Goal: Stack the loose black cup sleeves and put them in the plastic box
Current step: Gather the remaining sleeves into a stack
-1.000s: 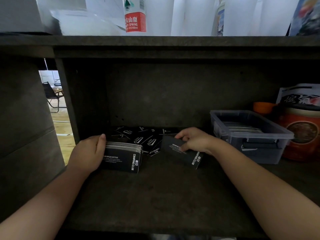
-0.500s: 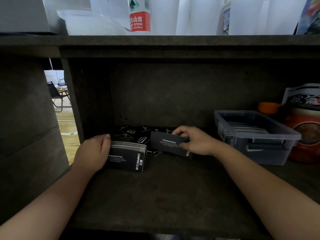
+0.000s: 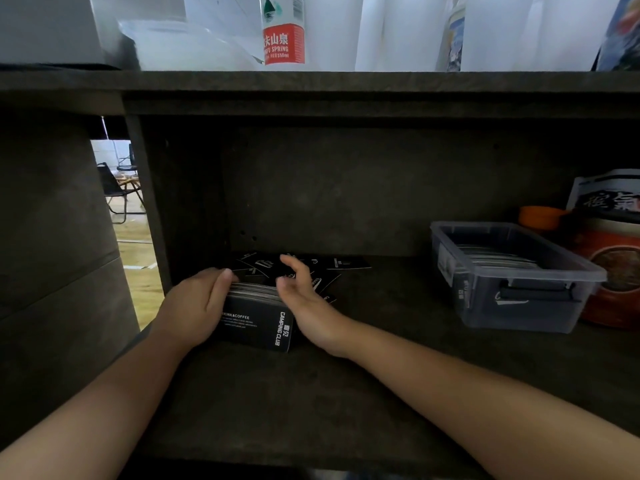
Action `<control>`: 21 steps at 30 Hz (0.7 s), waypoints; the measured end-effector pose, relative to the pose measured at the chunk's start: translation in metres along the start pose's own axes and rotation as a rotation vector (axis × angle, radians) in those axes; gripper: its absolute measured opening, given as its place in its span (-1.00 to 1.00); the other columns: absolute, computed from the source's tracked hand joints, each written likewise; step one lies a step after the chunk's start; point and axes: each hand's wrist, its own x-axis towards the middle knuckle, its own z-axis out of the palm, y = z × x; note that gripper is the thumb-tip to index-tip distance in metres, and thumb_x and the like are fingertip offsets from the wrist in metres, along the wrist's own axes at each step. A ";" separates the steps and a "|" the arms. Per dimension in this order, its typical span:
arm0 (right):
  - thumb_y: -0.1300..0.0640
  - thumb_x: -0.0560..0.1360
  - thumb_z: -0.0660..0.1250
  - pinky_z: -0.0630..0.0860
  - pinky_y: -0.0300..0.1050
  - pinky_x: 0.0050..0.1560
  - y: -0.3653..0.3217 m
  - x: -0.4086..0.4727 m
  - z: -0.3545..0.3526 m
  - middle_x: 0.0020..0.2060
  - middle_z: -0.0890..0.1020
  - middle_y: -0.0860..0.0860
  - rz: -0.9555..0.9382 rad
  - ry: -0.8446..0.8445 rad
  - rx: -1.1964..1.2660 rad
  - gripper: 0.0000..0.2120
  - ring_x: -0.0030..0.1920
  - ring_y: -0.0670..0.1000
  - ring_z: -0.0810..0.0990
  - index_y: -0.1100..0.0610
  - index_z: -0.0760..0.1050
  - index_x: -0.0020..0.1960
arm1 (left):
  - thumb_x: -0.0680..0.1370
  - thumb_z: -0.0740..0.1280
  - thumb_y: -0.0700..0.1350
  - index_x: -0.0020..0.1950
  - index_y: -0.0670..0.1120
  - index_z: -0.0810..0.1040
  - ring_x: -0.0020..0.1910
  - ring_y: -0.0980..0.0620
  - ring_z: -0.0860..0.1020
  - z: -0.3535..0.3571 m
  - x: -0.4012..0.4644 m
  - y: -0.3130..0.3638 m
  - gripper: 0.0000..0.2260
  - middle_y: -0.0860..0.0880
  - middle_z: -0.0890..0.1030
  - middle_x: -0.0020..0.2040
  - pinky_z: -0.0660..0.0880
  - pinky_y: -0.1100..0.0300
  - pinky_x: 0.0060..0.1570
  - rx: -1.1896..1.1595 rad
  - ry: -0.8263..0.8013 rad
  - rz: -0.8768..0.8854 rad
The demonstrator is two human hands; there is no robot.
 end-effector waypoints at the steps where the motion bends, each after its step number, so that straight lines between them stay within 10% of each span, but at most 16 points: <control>1: -0.13 0.65 -0.02 0.32 -0.28 0.22 0.000 0.001 0.000 0.32 0.30 -0.08 -0.008 -0.008 0.004 -0.47 0.29 -0.10 0.38 -0.11 -0.14 0.55 | 0.61 -0.10 0.16 -0.03 0.06 0.52 -0.16 0.16 0.52 0.000 0.000 0.001 -0.58 0.07 0.55 -0.15 0.42 0.18 -0.19 0.002 -0.001 -0.002; 7: -0.07 0.67 0.00 0.24 -0.07 0.39 0.014 0.007 -0.027 0.40 0.39 0.03 -0.145 0.077 -0.506 -0.57 0.40 0.00 0.32 0.06 0.29 0.47 | 0.59 -0.09 0.13 -0.04 -0.03 0.53 -0.21 0.07 0.51 -0.001 -0.002 0.007 -0.55 0.01 0.56 -0.18 0.38 0.13 -0.22 0.046 0.056 -0.064; 12: -0.21 0.64 -0.11 -0.14 0.13 0.51 0.025 0.001 -0.064 0.56 0.12 -0.04 0.155 -0.129 -1.050 -0.48 0.56 0.03 0.00 -0.07 0.08 0.56 | 0.67 -0.01 -0.02 -0.04 -0.13 0.55 -0.25 -0.03 0.50 -0.002 0.001 0.004 -0.62 -0.08 0.52 -0.19 0.38 0.09 -0.25 0.153 0.139 -0.140; 21: -0.15 0.60 0.17 0.49 0.06 0.20 -0.004 -0.014 -0.063 0.26 0.50 0.11 0.150 0.001 -1.285 -0.55 0.25 0.11 0.46 0.08 0.42 0.37 | 0.67 -0.04 0.01 -0.05 -0.12 0.55 -0.23 -0.02 0.49 -0.002 0.003 0.002 -0.60 -0.08 0.55 -0.19 0.35 0.11 -0.24 0.164 0.108 -0.181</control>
